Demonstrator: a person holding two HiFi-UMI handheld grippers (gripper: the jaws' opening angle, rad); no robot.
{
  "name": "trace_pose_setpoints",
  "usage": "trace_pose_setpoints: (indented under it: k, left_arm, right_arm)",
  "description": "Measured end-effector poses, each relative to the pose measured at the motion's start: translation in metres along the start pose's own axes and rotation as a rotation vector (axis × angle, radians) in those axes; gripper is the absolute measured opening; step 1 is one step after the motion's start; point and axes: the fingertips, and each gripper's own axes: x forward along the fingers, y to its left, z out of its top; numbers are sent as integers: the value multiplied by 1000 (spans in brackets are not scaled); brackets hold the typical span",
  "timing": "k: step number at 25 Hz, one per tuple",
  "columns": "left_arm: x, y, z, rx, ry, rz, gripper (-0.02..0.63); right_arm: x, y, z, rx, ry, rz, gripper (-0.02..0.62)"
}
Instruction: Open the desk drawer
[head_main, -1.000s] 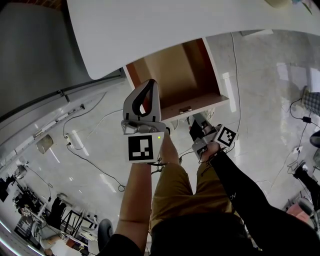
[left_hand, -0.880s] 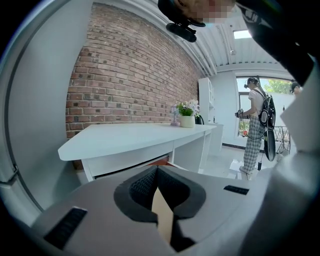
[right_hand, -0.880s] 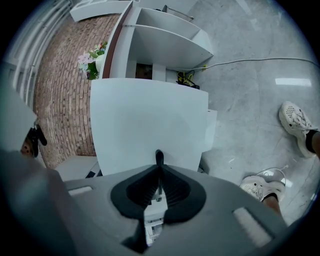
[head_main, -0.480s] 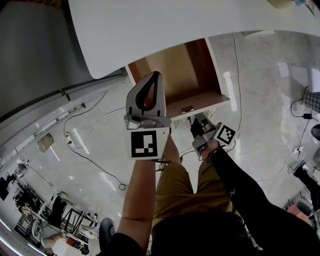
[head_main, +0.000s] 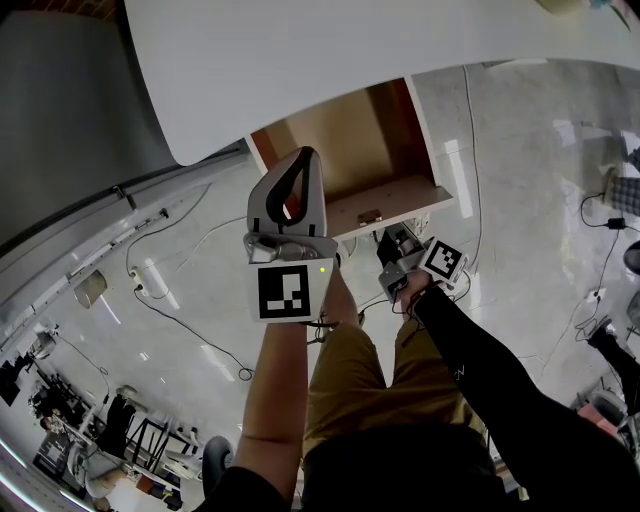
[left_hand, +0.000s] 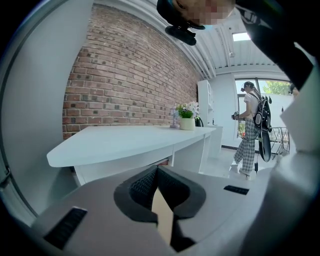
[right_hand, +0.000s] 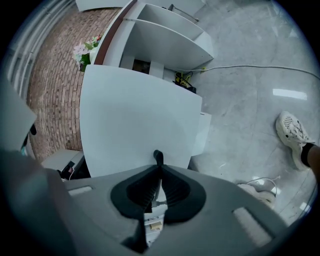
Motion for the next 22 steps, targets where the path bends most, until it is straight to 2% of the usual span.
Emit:
trace_pose_setpoints:
  k: [9,15,22]
  left_arm:
    - [3,4,-9,-7,18,2,9]
    - [7,5,-12,2,27,-8,9]
    - [13,-1,-14,4,31,-29,9]
  right_arm:
    - [21,-27,6,-50,22,-34,20]
    - [25,-20,4,-11,15,29,20]
    - [24,-29,6,-59,20,13,20]
